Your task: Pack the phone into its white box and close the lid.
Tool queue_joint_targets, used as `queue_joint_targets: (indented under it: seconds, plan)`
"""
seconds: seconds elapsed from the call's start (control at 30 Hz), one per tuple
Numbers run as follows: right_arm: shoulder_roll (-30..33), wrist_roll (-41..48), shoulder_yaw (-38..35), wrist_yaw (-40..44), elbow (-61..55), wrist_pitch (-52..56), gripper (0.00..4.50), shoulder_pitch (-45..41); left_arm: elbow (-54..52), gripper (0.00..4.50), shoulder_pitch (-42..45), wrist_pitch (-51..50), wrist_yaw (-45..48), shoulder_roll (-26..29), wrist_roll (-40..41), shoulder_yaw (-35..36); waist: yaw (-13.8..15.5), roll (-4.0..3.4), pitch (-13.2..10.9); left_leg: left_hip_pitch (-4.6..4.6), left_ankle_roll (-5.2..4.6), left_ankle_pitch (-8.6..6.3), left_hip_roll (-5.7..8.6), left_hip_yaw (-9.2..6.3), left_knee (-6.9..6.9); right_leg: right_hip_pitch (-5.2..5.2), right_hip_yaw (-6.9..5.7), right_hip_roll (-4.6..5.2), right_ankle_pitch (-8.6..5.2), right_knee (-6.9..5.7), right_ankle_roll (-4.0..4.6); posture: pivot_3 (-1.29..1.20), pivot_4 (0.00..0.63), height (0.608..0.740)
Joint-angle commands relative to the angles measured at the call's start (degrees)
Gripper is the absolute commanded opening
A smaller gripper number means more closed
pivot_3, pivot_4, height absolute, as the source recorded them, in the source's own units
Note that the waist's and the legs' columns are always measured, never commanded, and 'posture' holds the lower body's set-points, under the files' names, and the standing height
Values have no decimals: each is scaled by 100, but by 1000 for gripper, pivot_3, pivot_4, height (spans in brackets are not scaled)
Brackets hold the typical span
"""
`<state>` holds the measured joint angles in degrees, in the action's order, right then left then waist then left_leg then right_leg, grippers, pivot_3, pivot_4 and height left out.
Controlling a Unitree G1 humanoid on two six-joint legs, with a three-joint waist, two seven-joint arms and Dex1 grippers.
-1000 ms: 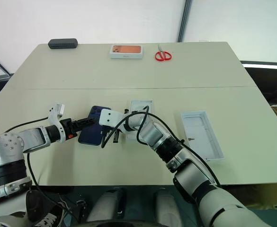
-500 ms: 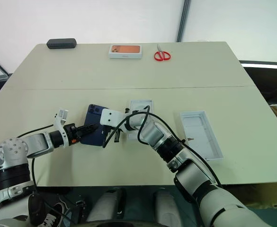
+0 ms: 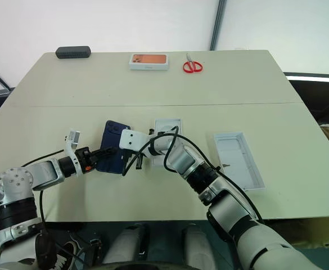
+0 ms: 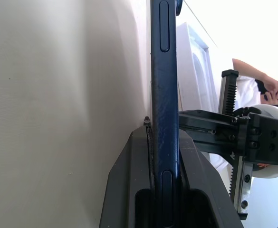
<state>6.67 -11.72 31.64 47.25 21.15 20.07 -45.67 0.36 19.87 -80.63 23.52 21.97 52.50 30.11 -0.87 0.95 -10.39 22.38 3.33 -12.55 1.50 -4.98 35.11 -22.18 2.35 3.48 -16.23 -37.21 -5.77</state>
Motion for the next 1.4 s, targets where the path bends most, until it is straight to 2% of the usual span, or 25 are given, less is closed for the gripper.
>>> queue_joint_targets:
  seconds: [0.03,0.2,0.23,0.33,0.47,0.5,0.63,0.83,1.07,1.4]
  plan:
    - [-160,627,-641,94,-392,134,0,14,-35,140,27,480,-162,-141,-41,151,7,4,-3,3,0,0,0,0,0,-1,0,0,0,0,0,0,150,740]
    - [-363,1718,-1564,299,-855,557,0,90,-186,140,58,818,-82,-212,242,391,-34,15,-11,50,5,3,-14,-3,1,-31,1,-4,4,-3,2,0,150,740]
    - [-348,2065,-1817,408,-986,881,252,88,-174,113,71,965,-121,-175,150,363,-34,15,-11,62,7,4,-17,-2,0,-46,1,-7,4,-4,2,0,150,740]
    - [-107,2507,-2170,586,-1238,1289,1335,105,-31,107,297,1290,-385,-228,140,472,-16,15,-12,103,11,6,-23,-4,0,-89,1,-14,8,-10,7,0,150,740]
    - [668,2365,-1932,899,-1662,1195,3462,375,49,107,585,1374,-570,-410,674,736,1,20,-15,113,10,6,-17,3,0,-97,0,-9,8,-5,7,0,150,740]
    - [857,2313,-1853,994,-1771,1108,3874,449,24,107,604,1370,-582,-437,769,761,8,22,-16,114,9,6,-14,5,-1,-96,0,-10,8,-3,7,0,150,740]
    - [1832,2122,-1397,1605,-2495,748,3874,923,-96,107,561,1297,-668,-545,1180,793,-12,28,-21,121,-1,0,-10,11,0,-98,2,-9,5,6,1,0,150,740]
    - [2559,1824,-1003,1879,-3035,323,3874,1390,-72,107,483,1307,-878,-548,1385,667,-42,35,-27,120,0,0,-19,9,1,-103,3,-27,4,-2,0,0,150,740]
    - [2688,1141,-707,1572,-2549,-332,3874,1420,-39,107,468,1267,-1004,-497,1621,563,-4,44,-32,119,8,5,-19,9,14,-94,3,-26,6,-1,3,0,150,740]
    - [2578,974,-699,1556,-2375,-491,3874,1418,196,107,456,1085,-1400,-338,2257,639,-1,46,-33,119,9,6,-21,7,13,-93,3,-25,6,-2,3,0,150,740]
